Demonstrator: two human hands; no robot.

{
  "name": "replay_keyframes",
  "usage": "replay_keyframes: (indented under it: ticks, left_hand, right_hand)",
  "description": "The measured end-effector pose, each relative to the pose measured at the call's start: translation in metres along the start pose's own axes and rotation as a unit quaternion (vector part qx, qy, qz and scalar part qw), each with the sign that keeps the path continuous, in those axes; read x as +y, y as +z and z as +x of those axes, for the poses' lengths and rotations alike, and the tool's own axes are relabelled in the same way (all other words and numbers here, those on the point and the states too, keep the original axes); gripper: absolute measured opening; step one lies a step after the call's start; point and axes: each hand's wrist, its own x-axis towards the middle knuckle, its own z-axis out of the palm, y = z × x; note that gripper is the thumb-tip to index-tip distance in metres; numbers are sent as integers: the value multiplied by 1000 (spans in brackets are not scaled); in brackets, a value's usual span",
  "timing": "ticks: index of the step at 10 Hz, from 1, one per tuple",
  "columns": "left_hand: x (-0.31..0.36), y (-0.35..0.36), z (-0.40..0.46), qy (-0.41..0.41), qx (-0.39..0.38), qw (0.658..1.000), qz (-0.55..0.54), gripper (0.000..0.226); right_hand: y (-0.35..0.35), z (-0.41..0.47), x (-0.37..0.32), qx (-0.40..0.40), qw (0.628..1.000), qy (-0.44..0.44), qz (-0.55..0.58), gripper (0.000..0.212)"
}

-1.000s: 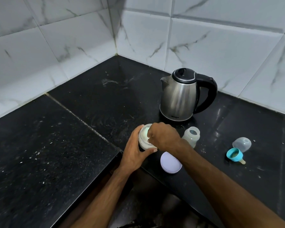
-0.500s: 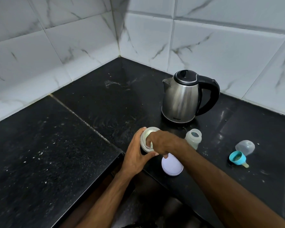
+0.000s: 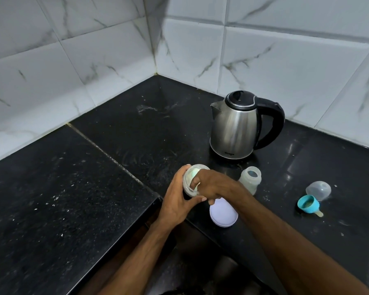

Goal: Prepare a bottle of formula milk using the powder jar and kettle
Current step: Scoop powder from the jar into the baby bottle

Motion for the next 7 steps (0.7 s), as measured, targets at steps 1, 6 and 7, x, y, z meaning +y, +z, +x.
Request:
replay_keyframes:
  ticks: [1, 6, 7]
  left_hand:
    - [-1, 0, 0, 2, -3, 1000, 9, 92]
    - [-6, 4, 2, 6, 7, 1000, 4, 91]
    - [-7, 4, 2, 3, 11, 1000, 6, 92]
  right_hand:
    - [-1, -2, -1, -5, 1000, -4, 27, 25]
    - [-1, -7, -14, 29, 999, -9, -24, 26]
    - [-4, -10, -19, 39, 998, -17, -56, 20]
